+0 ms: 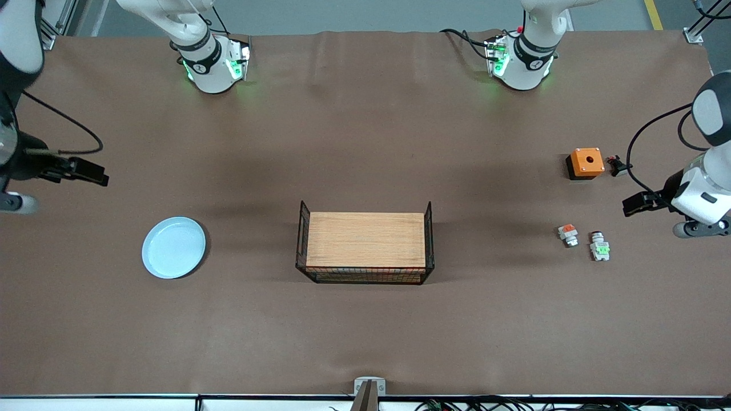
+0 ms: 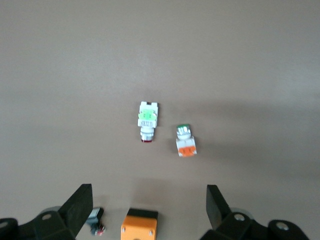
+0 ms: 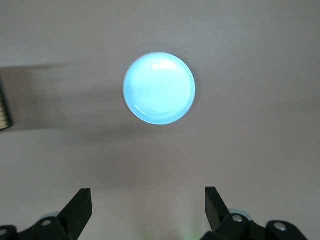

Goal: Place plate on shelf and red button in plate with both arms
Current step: 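Lower the right gripper to the plate rim while the left gripper grasps the button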

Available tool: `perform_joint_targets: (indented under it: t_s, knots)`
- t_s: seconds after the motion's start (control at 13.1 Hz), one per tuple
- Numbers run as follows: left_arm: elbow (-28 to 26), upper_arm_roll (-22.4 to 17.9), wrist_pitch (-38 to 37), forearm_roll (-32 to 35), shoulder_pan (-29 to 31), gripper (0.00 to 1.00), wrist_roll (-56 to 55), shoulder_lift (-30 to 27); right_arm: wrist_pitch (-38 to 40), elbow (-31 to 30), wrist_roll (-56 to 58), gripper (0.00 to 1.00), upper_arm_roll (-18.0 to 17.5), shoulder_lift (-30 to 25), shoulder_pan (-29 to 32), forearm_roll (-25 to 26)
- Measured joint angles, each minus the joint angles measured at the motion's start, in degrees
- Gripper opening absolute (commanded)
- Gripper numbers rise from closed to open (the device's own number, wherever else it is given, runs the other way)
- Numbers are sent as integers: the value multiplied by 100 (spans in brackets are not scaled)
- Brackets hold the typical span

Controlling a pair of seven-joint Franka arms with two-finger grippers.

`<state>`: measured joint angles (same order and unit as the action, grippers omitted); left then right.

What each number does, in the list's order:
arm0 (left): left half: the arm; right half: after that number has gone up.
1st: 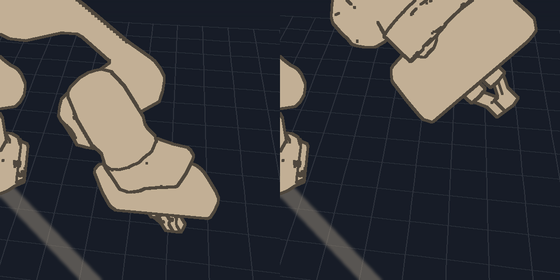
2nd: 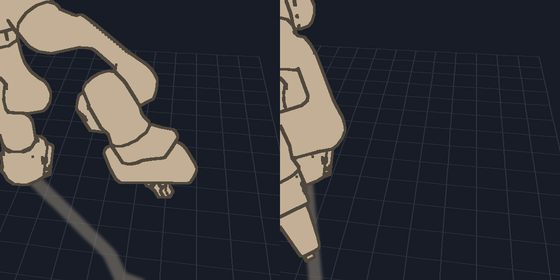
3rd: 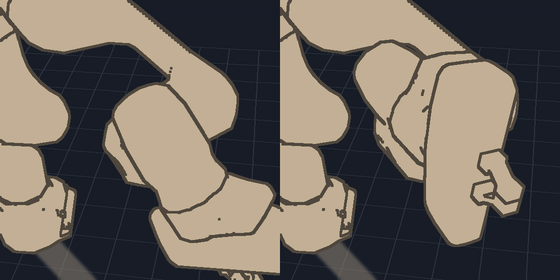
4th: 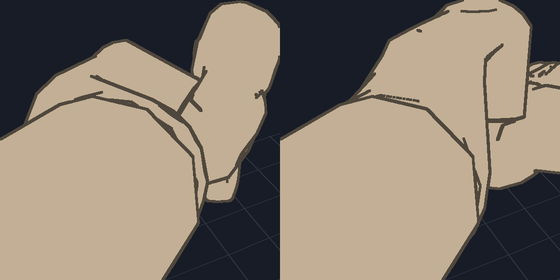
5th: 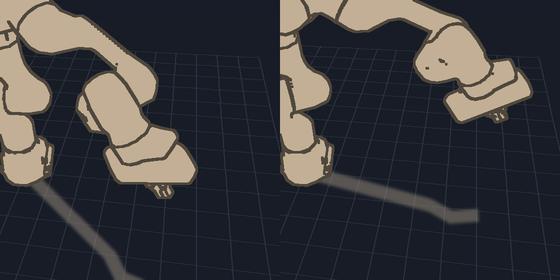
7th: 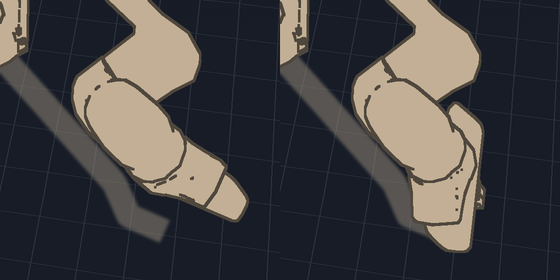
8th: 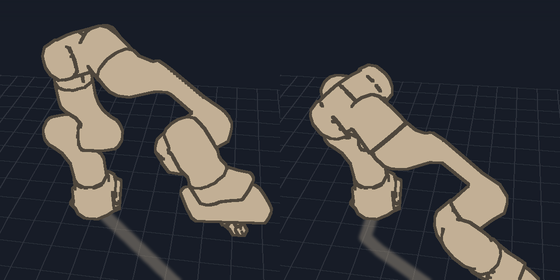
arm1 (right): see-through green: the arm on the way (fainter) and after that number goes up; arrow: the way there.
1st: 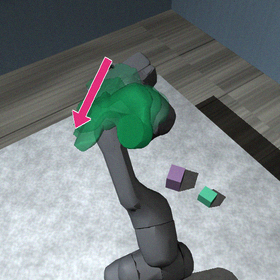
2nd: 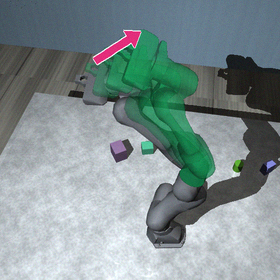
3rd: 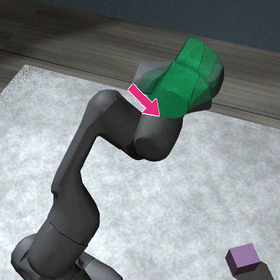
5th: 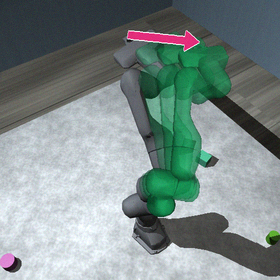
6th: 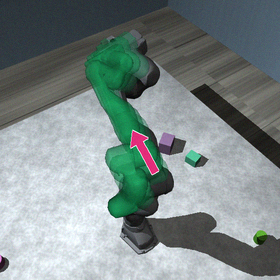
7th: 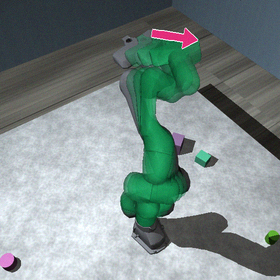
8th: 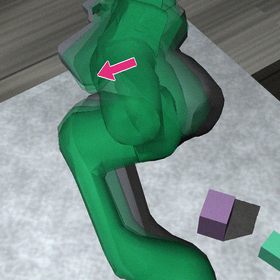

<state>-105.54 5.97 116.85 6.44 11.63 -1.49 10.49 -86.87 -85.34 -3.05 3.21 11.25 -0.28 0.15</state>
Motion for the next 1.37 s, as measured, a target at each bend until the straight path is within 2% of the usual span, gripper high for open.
perform_joint_targets:
  t_s: [0.15,0.38,0.61,1.07,1.37]
  knots:
    - [-379,-3,685,2,136,100,0,214,-285,-103,82,100,24,374,166,123]
    - [-750,-2,1333,3,193,100,1,508,-1367,-663,653,100,37,629,500,191]
    - [-823,-6,1633,28,255,100,14,783,-2425,-1375,888,100,40,721,705,192]
    - [-858,-10,2639,129,606,98,260,1692,-4543,-2696,965,100,38,804,735,201]
    - [-853,-9,2793,216,645,98,263,1907,-5187,-2957,965,100,40,1200,809,200]
